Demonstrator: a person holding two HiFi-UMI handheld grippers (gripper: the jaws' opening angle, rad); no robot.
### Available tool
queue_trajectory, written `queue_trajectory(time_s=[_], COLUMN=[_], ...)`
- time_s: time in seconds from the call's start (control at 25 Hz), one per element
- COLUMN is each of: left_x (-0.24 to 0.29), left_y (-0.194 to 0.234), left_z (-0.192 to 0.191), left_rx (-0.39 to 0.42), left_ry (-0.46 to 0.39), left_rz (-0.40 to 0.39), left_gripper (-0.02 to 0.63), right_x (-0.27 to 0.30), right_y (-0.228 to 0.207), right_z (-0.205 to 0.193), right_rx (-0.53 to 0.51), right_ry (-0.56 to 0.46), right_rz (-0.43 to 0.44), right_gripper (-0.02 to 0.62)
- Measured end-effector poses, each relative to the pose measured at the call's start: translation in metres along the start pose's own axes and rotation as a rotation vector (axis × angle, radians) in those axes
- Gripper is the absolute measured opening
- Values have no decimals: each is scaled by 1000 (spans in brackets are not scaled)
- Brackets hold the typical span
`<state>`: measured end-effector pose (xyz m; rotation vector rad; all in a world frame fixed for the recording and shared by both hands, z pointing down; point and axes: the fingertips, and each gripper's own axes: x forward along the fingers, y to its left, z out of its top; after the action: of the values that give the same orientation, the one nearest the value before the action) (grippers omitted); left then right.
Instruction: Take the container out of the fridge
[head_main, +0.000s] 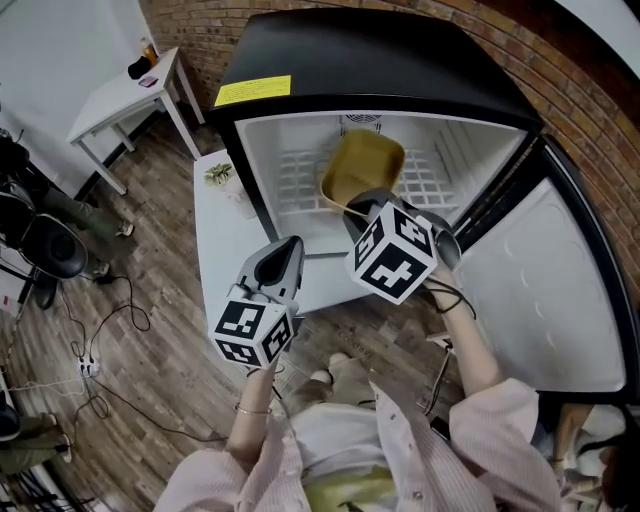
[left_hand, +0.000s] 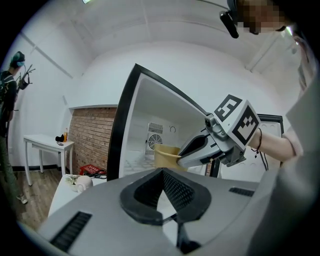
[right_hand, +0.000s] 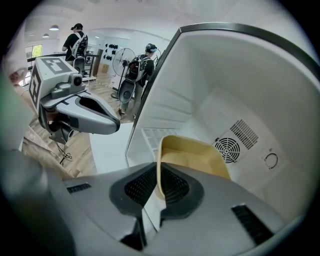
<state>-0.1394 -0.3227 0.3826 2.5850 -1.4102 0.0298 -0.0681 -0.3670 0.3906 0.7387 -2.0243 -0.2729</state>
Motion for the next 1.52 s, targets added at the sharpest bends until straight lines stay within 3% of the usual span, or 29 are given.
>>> queue_trajectory(time_s=[0.84,1.12,1.28,1.52], left_x=[-26,-30,-30,-29], left_y=[-36,-46,-51,-62], left_z=[-16,-22,-24,-29], left_rx=[24,38,44,44], left_ry=[26,28,26,33], left_rz=[-129,-145,-143,-134], left_gripper=[-11,-11,-11,-11], right_x=[-47,-66,-75,-78], right_y=[45,53,57,73], right_z=[-18,-35,-49,-68], right_rx=[150,282,307,358], right_ry=[-46,-97,-91,-102], right_rz=[-155,-246,-300,-292], right_gripper=[25,25,25,25])
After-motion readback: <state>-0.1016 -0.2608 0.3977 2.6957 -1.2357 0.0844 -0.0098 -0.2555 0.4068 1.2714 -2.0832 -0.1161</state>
